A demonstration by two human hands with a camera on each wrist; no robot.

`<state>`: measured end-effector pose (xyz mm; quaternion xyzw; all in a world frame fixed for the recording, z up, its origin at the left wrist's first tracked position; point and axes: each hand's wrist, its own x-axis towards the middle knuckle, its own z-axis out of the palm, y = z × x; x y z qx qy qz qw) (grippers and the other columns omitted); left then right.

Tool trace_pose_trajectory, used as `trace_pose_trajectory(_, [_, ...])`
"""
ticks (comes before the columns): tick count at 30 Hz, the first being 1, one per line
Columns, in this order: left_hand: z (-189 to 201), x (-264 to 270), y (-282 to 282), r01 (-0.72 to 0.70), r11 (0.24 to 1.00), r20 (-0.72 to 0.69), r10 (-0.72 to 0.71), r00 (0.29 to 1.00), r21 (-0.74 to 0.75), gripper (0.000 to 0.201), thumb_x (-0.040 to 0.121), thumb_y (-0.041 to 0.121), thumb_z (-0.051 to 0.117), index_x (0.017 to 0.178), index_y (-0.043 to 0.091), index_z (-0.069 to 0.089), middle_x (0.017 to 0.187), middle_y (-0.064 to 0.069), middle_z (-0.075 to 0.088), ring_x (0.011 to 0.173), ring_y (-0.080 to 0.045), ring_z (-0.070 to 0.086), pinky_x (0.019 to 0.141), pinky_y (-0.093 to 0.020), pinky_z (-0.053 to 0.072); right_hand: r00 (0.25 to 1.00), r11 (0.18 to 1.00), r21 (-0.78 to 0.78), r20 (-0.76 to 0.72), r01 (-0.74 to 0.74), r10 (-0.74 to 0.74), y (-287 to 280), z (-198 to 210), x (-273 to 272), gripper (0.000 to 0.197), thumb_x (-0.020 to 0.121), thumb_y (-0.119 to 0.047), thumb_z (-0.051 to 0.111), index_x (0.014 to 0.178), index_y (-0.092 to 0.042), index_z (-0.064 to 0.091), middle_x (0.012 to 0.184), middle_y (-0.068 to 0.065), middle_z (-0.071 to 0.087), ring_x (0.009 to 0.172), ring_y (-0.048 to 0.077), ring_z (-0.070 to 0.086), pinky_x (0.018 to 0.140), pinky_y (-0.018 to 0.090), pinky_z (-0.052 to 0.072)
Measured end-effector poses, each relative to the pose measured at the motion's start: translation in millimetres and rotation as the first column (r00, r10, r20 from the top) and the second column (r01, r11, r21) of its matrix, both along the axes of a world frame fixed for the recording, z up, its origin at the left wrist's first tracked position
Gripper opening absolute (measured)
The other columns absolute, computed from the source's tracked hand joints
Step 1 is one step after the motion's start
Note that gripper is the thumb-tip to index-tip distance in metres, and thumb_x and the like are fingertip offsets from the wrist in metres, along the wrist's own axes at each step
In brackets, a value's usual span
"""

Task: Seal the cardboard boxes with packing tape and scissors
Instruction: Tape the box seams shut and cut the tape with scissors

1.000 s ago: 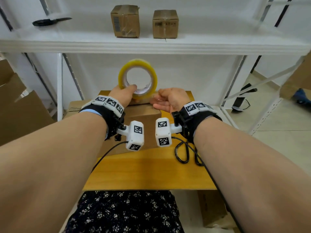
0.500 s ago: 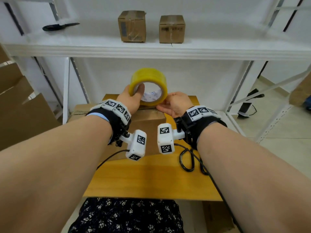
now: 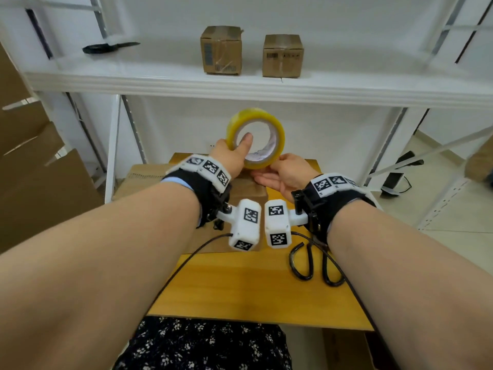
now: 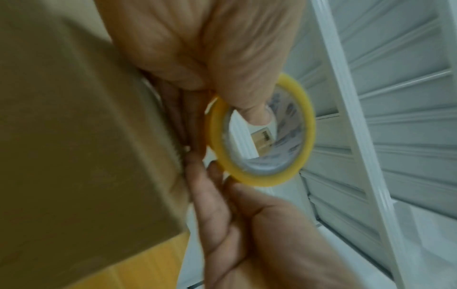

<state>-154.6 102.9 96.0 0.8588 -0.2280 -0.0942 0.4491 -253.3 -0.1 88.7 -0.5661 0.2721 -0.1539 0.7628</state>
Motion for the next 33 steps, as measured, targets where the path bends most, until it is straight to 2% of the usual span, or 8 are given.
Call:
trace_pose_trajectory(4, [-14.4, -5.5, -0.1, -0.031, 0.993, 0.006, 0.031, 0.999, -0.113, 0.061, 0.090, 0.065, 0.044, 0.107, 0.009, 0.061, 0.091, -0.006, 0.064, 0.087, -0.026, 0.061, 0.073, -0.029, 0.038, 0.997, 0.997, 0.066, 0.062, 0.050, -0.054, -2.0, -7.2, -1.1, 0.027, 0.102, 0.004, 0.040, 0.128, 0.004, 0.046, 0.112, 0.030, 0.067, 0.089, 0.032, 0.073, 0.065, 0.034, 0.063])
trace_pose_trajectory(8, [-8.4, 0.0, 8.3, -0.071, 0.987, -0.083, 0.060, 0.995, -0.143, 0.060, 0.091, 0.067, 0.040, 0.108, 0.013, 0.061, 0.100, -0.009, 0.064, 0.094, -0.029, 0.060, 0.088, -0.036, 0.046, 0.990, 0.992, 0.087, 0.094, 0.095, -0.104, -2.4, -12.1, -2.0, 0.009, 0.103, 0.000, 0.042, 0.105, 0.001, 0.051, 0.094, 0.022, 0.069, 0.079, 0.031, 0.074, 0.061, 0.034, 0.062])
trace_pose_trajectory(13, [-7.4, -0.6, 12.8, -0.123, 0.967, -0.191, 0.080, 0.978, -0.225, 0.037, 0.087, 0.058, 0.058, 0.081, 0.021, 0.060, 0.090, -0.007, 0.067, 0.091, -0.027, 0.063, 0.094, -0.037, 0.049, 0.990, 0.993, 0.021, 0.084, 0.113, -0.114, -9.8, -14.2, -10.6, 0.007, 0.104, -0.005, 0.046, 0.103, -0.001, 0.052, 0.080, 0.013, 0.069, 0.075, 0.030, 0.075, 0.054, 0.032, 0.060])
trace_pose_trajectory(18, [-7.2, -7.5, 10.2, -0.111, 0.961, -0.263, 0.042, 0.964, -0.254, 0.043, 0.074, 0.058, 0.068, 0.097, 0.022, 0.064, 0.109, -0.008, 0.069, 0.101, -0.030, 0.064, 0.098, -0.044, 0.049, 0.992, 0.992, 0.010, 0.032, 0.123, -0.124, -13.7, -18.2, -17.9, 0.019, 0.104, -0.005, 0.045, 0.115, 0.005, 0.055, 0.077, 0.015, 0.069, 0.068, 0.026, 0.074, 0.055, 0.032, 0.061])
trace_pose_trajectory(23, [-1.2, -5.3, 7.9, -0.187, 0.954, -0.287, 0.116, 0.951, -0.233, 0.053, 0.084, 0.056, 0.060, 0.116, 0.014, 0.062, 0.115, -0.012, 0.065, 0.107, -0.033, 0.060, 0.102, -0.042, 0.045, 0.991, 0.988, 0.087, 0.039, 0.128, -0.132, -12.5, -15.4, -21.6, 0.011, 0.103, -0.001, 0.042, 0.108, 0.003, 0.051, 0.083, 0.019, 0.065, 0.071, 0.030, 0.072, 0.055, 0.034, 0.061])
trace_pose_trajectory(26, [0.0, -6.5, 5.3, -0.179, 0.967, -0.259, 0.129, 0.957, -0.180, 0.052, 0.092, 0.055, 0.051, 0.123, 0.014, 0.058, 0.106, -0.010, 0.058, 0.104, -0.032, 0.057, 0.100, -0.039, 0.044, 0.992, 0.988, 0.098, 0.014, 0.123, -0.125, -13.5, -14.6, -21.9, 0.010, 0.104, -0.001, 0.041, 0.103, 0.001, 0.051, 0.083, 0.019, 0.065, 0.071, 0.030, 0.070, 0.055, 0.036, 0.062])
trace_pose_trajectory(30, [-2.1, -8.1, 6.2, -0.163, 0.970, -0.251, 0.115, 0.961, -0.180, 0.062, 0.083, 0.068, 0.050, 0.114, 0.016, 0.063, 0.113, -0.011, 0.064, 0.104, -0.032, 0.059, 0.102, -0.044, 0.044, 0.988, 0.985, 0.081, -0.023, 0.153, -0.151, -21.3, -21.8, -27.4, 0.014, 0.103, 0.001, 0.042, 0.095, 0.001, 0.052, 0.081, 0.017, 0.064, 0.069, 0.028, 0.069, 0.051, 0.034, 0.061])
trace_pose_trajectory(33, [-2.0, -9.5, 4.7, -0.143, 0.974, -0.215, 0.103, 0.971, -0.178, 0.045, 0.088, 0.067, 0.046, 0.075, 0.025, 0.055, 0.099, -0.008, 0.062, 0.096, -0.029, 0.057, 0.098, -0.043, 0.045, 0.982, 0.979, 0.084, -0.053, 0.183, -0.179, -29.0, -28.0, -32.0, 0.016, 0.103, -0.001, 0.042, 0.091, -0.002, 0.052, 0.081, 0.016, 0.064, 0.068, 0.027, 0.069, 0.050, 0.033, 0.060])
